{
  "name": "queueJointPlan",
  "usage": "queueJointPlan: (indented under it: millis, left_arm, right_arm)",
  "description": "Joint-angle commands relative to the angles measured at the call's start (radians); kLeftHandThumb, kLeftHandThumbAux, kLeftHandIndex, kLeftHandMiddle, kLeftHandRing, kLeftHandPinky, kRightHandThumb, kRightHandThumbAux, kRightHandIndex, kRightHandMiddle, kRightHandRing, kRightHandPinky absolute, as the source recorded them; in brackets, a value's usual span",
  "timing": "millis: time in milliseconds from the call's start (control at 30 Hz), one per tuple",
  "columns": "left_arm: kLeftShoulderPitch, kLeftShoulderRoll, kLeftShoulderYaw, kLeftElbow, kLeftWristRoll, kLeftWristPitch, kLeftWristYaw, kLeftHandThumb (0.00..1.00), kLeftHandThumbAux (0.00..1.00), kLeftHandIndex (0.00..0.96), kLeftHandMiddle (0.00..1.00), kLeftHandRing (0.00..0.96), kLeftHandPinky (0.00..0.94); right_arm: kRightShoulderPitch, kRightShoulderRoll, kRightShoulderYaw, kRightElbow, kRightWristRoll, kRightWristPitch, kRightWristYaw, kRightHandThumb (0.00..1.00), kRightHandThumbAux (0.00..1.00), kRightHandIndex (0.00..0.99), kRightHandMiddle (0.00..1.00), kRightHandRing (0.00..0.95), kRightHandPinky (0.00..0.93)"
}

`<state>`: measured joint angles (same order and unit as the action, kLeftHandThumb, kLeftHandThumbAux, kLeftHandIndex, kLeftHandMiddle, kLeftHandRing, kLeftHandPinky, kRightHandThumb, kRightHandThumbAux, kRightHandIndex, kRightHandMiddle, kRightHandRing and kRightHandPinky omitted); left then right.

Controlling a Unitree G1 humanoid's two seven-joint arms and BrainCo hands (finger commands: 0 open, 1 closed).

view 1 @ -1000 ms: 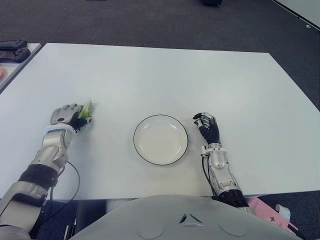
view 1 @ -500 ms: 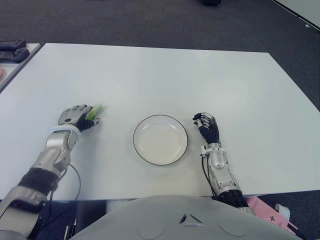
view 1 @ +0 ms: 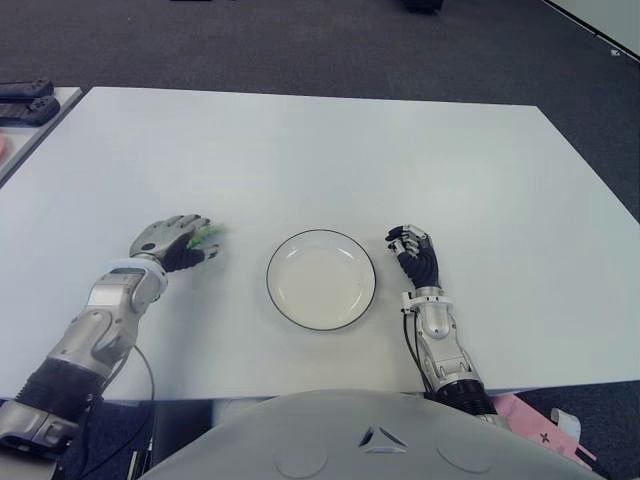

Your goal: Put the toothpaste on the table into the plate.

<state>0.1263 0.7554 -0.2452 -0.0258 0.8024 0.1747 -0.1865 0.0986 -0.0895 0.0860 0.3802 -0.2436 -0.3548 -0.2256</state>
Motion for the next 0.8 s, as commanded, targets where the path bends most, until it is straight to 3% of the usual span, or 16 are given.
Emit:
queueJointPlan:
  millis: [33,267,400,800]
  left_arm:
    - [0.034,0.012,0.005,-0.046,-0.004,-0.013,-0.040,0.367,0.218,0.000,0.000,0.000,0.044]
    - [0.061,0.010,0.014,-0.092,0.004,-0.004,-0.075,0.410,0.251,0.000,0.069,0.062,0.156]
    - [0.085,-0.010,0.022,-0.117,0.017,0.032,-0.074,0.479,0.287,0.037,0.139,0.153,0.251]
    - [0.112,-0.057,0.032,-0.154,0.044,0.126,-0.085,0.576,0.376,0.107,0.217,0.240,0.309]
  right_arm:
    - [0.046,0.011,0.001,0.047,0.002,0.049,0.006,0.705,0.733,0.427,0.505,0.511,0.481]
    - [0.049,0.011,-0.001,0.039,0.002,0.052,0.009,0.705,0.733,0.426,0.510,0.513,0.483]
    - [0.052,0.010,-0.001,0.036,0.003,0.046,0.011,0.704,0.733,0.427,0.513,0.514,0.489]
    - [0.057,0.005,-0.004,0.032,0.003,0.042,0.015,0.704,0.734,0.426,0.506,0.512,0.496]
